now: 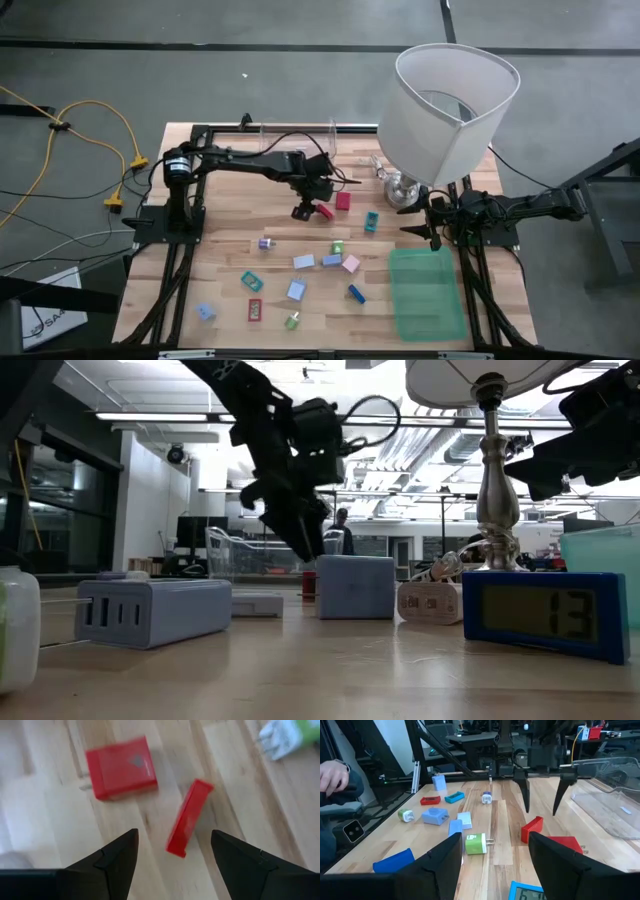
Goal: Pick & Place Office items
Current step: Put the top red digital clock into the transparent bin
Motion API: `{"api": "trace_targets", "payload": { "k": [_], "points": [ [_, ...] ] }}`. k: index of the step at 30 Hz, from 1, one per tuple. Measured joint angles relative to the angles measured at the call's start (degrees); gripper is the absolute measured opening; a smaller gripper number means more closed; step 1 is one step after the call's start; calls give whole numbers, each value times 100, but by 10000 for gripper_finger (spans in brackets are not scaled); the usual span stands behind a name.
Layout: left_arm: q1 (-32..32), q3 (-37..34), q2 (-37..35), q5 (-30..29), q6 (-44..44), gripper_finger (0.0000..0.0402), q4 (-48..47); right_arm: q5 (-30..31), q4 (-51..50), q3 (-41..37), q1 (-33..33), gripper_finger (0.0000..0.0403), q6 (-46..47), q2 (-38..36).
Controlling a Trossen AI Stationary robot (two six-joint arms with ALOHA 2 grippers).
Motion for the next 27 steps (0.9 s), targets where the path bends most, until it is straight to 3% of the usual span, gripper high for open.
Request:
{"api": "trace_targets", "payload": {
  "k": [12,27],
  "points": [
    [-22,6,303,37,-10,244,104,2,13,0,-1,215,-1,-2],
    [-173,6,304,-331,-22,244,89,0,11,0,0,215,0,-2]
  ]
}}
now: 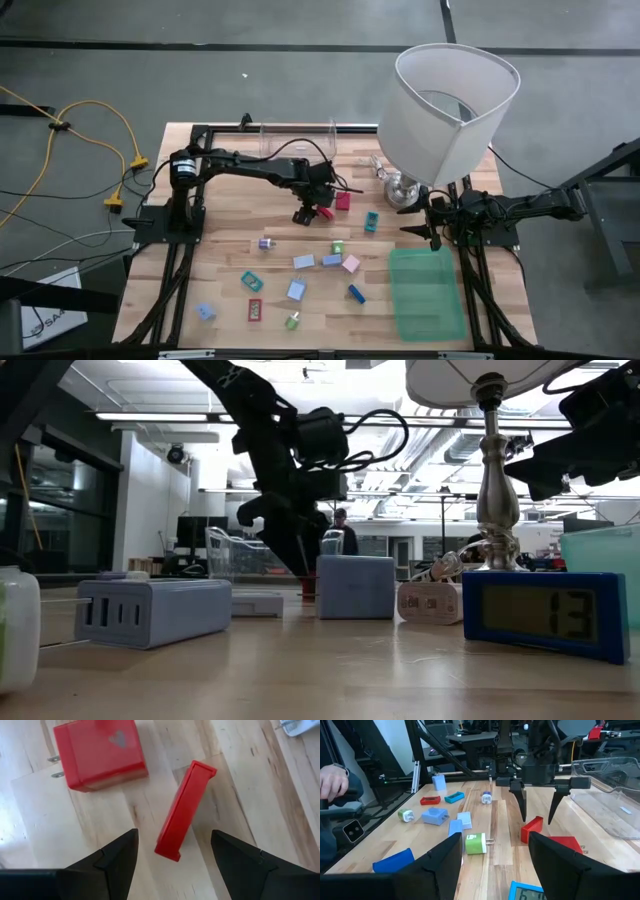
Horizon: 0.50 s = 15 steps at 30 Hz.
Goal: Pick & Place Office items
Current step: Put the top red digital clock into the transparent bin
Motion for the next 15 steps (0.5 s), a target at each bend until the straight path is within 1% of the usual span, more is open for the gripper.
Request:
{"api": "trace_targets", "payload": {
  "k": [6,12,15],
  "points": [
    [-17,0,0,-102,0,244,-3,0,0,0,0,215,0,0],
    [-57,-4,124,-99,-133,244,-21,0,0,0,-2,215,-1,0],
    [-49,-3,184,4,-136,244,-1,0,-2,0,0,215,-1,0]
  ]
}}
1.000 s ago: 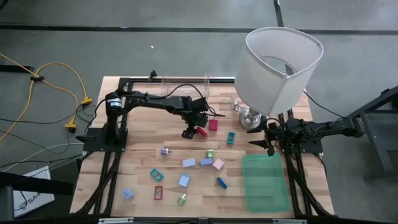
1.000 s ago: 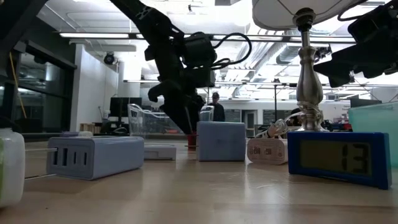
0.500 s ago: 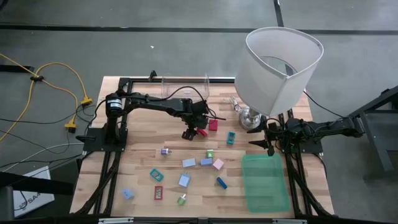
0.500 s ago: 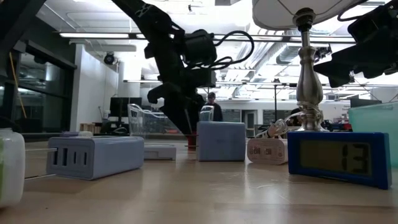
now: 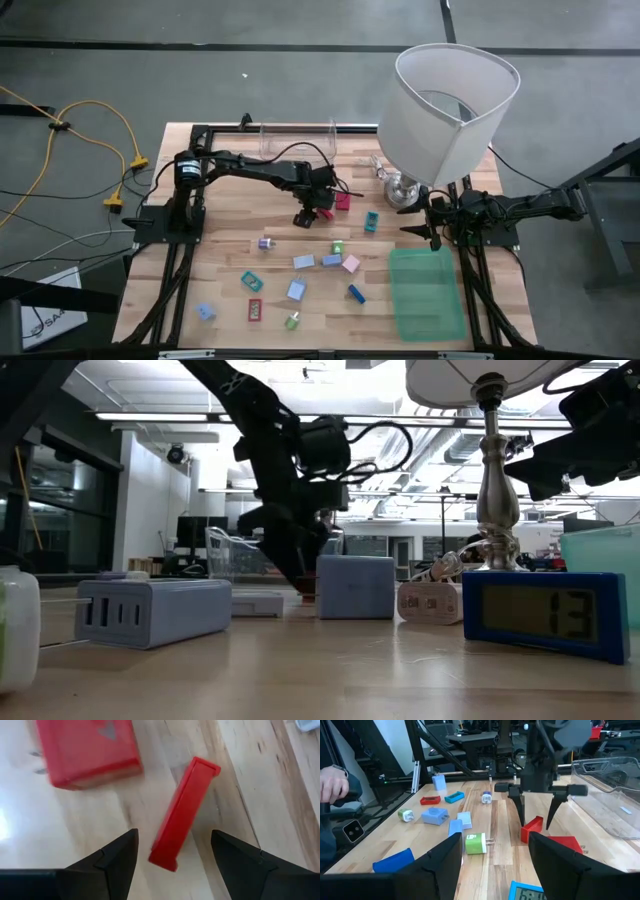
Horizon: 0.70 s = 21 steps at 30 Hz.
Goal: Pick & Place Office items
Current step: Put the top red digital clock into the transparent bin
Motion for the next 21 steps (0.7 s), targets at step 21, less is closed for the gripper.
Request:
{"api": "trace_targets", "payload": {
  "k": [21],
  "points": [
    [45,3,-4,27,417,244,154,-1,-4,0,0,215,-1,0]
  ]
}}
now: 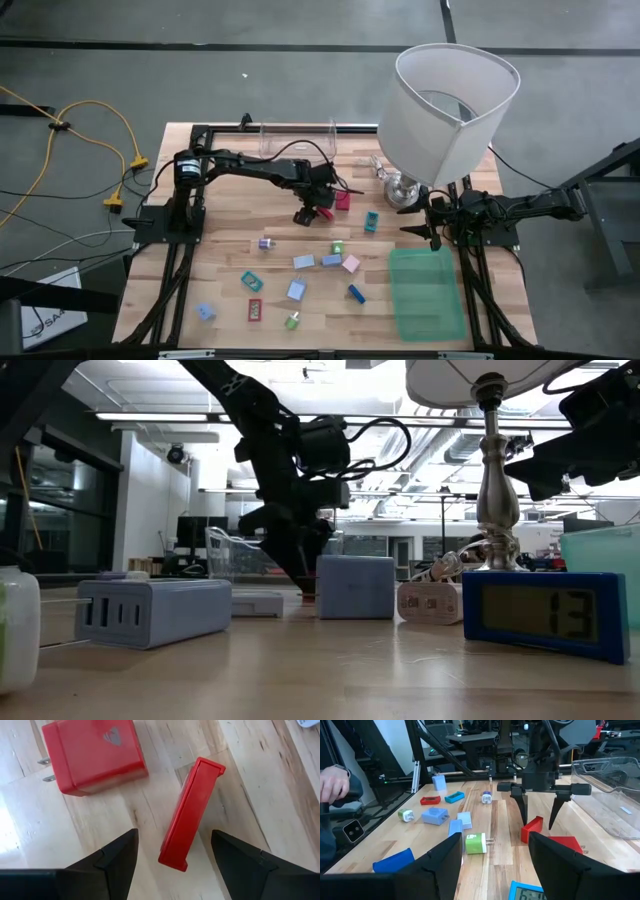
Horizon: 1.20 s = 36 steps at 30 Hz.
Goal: Pick & Place Office items
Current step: Put the top red digital clock into the transparent bin
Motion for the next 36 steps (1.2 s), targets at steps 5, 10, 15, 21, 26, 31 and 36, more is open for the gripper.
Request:
{"api": "trace_targets", "payload": {
  "k": [5,10,15,21,26,31,36],
  "points": [
    [42,0,-4,4,170,240,-2,-1,0,0,0,215,0,0],
    [116,0,-7,3,173,211,-7,-1,-2,0,0,215,1,0],
    [149,0,-7,4,174,178,-22,-1,-2,0,0,215,2,0],
    [146,0,-7,7,174,147,-26,-1,-4,0,0,215,2,0],
    [146,0,-7,7,174,124,-26,-1,-4,0,0,215,0,0],
    [146,0,-7,7,174,93,-26,-1,-5,0,-1,215,2,0],
    [146,0,-9,22,164,66,-24,0,-7,0,0,215,1,0]
  ]
}}
